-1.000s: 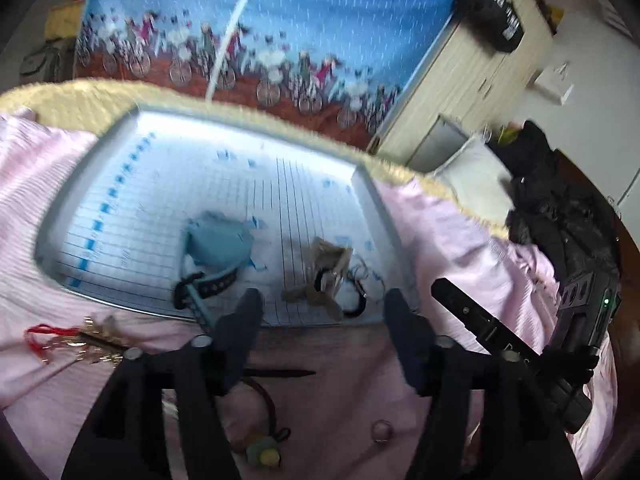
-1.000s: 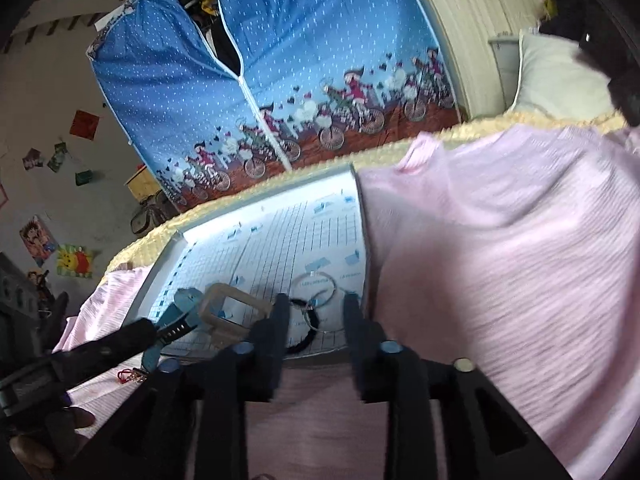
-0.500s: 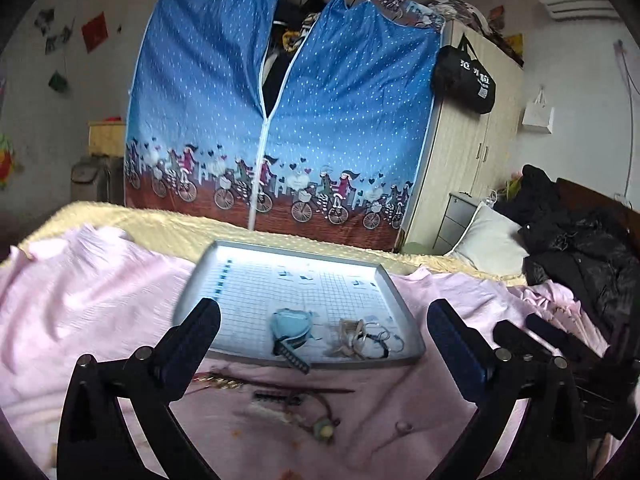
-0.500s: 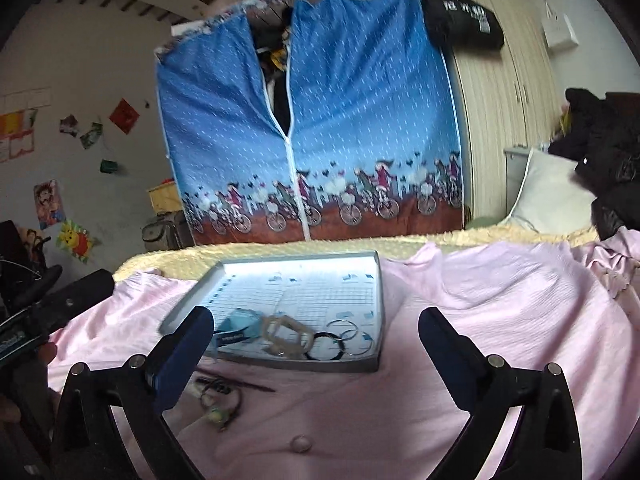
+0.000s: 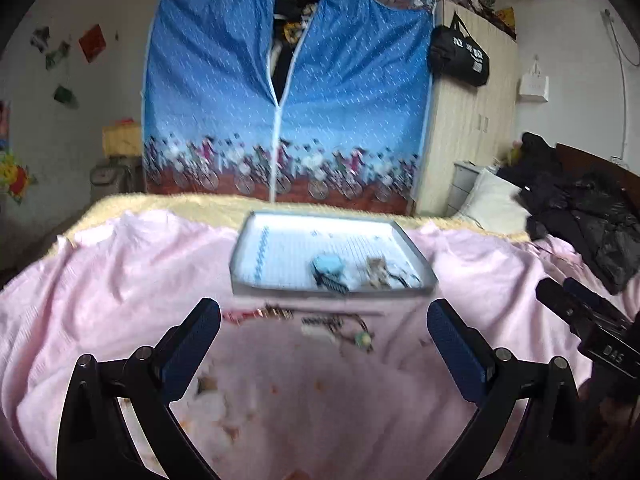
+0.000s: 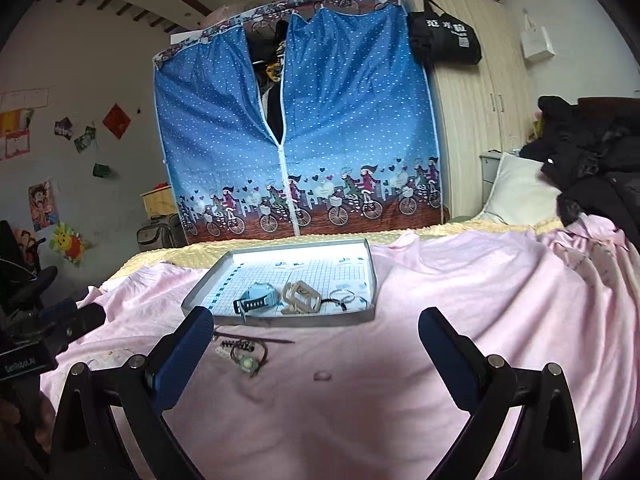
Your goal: Organize jewelry
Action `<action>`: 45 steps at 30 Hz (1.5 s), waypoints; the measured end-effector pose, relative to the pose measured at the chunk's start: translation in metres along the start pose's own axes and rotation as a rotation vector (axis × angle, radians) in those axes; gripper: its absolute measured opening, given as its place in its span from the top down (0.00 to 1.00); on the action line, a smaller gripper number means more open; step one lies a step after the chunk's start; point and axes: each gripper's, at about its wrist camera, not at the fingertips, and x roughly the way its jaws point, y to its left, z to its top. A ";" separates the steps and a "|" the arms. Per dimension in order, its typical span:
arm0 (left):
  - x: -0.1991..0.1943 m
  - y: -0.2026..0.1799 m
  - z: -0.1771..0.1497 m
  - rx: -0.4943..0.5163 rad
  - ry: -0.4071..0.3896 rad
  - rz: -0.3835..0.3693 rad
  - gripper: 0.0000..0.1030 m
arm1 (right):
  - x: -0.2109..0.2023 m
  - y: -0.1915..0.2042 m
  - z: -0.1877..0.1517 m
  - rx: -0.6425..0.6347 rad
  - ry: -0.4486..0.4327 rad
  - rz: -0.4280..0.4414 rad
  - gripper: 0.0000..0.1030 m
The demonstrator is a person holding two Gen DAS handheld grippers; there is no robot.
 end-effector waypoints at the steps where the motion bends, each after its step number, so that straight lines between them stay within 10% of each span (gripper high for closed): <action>1: -0.004 0.000 -0.003 -0.005 0.011 -0.007 0.01 | -0.002 0.003 -0.003 0.004 0.014 -0.010 0.00; 36: 0.003 0.072 -0.055 -0.089 0.196 0.092 0.01 | 0.018 0.056 -0.066 -0.137 0.343 -0.152 0.00; 45: 0.024 0.069 -0.055 -0.075 0.275 -0.015 0.01 | 0.048 0.044 -0.071 -0.050 0.507 0.006 0.00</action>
